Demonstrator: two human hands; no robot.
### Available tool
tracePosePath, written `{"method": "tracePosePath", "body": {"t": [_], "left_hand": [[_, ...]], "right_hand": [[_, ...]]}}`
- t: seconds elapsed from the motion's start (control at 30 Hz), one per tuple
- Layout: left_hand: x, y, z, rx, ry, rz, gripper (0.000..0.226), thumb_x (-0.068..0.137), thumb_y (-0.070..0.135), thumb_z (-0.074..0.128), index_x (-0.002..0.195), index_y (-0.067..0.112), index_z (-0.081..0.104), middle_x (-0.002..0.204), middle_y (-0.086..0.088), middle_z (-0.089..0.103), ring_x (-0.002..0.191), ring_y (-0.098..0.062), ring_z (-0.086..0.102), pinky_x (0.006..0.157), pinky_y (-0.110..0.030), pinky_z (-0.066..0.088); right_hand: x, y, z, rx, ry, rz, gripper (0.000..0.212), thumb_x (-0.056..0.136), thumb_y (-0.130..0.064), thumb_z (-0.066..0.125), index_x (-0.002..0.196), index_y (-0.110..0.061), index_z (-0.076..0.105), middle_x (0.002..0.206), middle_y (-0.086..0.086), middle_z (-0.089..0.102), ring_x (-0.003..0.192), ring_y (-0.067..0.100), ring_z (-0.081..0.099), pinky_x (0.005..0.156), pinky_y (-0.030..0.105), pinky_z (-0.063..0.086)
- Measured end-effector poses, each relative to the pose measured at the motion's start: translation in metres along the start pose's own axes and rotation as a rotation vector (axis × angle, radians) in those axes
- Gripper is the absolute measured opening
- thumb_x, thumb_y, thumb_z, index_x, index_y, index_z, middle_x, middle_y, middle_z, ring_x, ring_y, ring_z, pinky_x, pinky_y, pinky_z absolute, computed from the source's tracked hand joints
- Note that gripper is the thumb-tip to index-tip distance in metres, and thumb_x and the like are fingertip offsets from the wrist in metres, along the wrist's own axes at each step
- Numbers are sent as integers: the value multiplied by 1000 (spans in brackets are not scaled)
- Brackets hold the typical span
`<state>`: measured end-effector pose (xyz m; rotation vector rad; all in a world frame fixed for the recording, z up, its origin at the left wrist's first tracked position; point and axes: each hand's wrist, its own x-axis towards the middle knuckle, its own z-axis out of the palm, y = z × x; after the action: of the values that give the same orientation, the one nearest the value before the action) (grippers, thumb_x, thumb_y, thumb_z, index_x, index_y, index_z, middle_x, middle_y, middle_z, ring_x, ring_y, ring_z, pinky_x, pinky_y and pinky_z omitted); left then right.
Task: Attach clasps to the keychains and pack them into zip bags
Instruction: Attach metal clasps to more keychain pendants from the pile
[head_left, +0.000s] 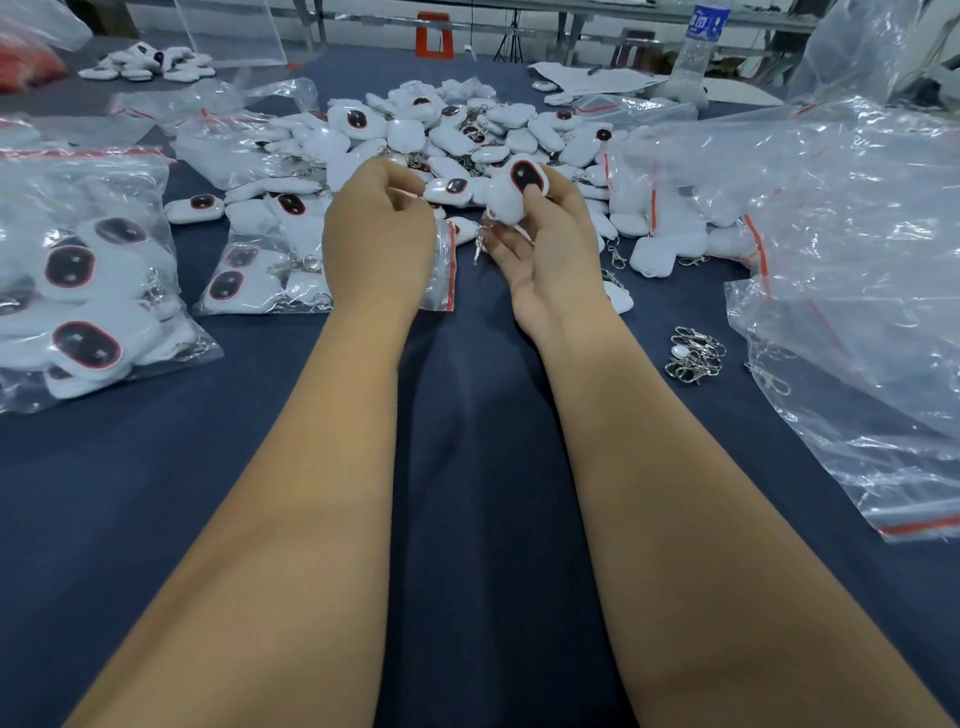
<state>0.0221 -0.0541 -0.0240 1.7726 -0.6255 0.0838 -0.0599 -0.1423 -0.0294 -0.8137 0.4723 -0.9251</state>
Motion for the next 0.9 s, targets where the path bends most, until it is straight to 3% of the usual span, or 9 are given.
{"method": "tracePosePath", "body": {"t": [0.1,0.2,0.3,0.4,0.5,0.53,0.63,0.8,0.9], "left_hand": [[-5,-2,1,295,-101,78,20,83,22,54,102,25,59,94,7,64,94,-21,59,72,-31,41],[-12,-5,7,452,-205,150,35,81,26,63,115,20,56,105,-3,65,100,-27,58,73,-33,41],[-11,-5,6,456,-220,133,41,80,12,62,121,18,56,109,-6,66,103,-27,58,77,-33,45],[-9,-2,4,330,-148,51,36,84,15,59,120,14,58,110,-7,67,104,-26,60,80,-31,45],[-6,1,2,184,-71,-30,26,88,30,61,108,15,64,100,0,66,96,-23,60,85,-32,47],[-5,1,2,160,-68,-43,19,88,33,61,94,16,66,85,4,64,86,-21,58,79,-31,46],[-7,0,1,107,-87,-53,31,87,27,60,62,10,65,43,6,49,54,-17,47,57,-32,40],[-7,2,0,-13,-33,-109,24,75,8,53,55,16,62,49,7,53,51,-7,48,54,-25,45],[-7,0,2,-82,-87,-152,12,77,12,57,65,14,61,68,-6,66,70,-26,65,68,-38,58]], "right_hand": [[-2,0,1,31,-11,3,28,102,-8,48,129,-10,52,95,12,63,72,24,64,70,30,58],[-5,0,2,57,-46,15,23,101,-2,46,122,-9,50,100,19,61,78,30,63,68,30,59],[-5,1,4,47,-73,41,25,101,1,44,125,-5,47,99,21,61,81,32,63,75,32,57],[-4,2,6,87,-107,81,32,103,1,38,135,2,41,107,23,61,86,31,64,89,40,54],[-6,3,10,132,-188,101,26,105,-2,34,129,1,43,103,25,61,83,31,66,82,39,57],[-6,4,10,130,-204,109,23,105,-3,34,126,0,44,98,23,63,81,29,67,78,36,58],[-4,8,11,118,-205,126,18,105,-4,37,120,-2,46,93,20,64,78,28,67,81,36,57],[-3,11,10,116,-199,125,14,103,0,39,111,2,50,94,21,65,86,30,66,90,39,54],[-1,12,13,164,-142,142,19,103,-1,41,120,1,48,98,22,63,89,31,64,96,44,50]]}}
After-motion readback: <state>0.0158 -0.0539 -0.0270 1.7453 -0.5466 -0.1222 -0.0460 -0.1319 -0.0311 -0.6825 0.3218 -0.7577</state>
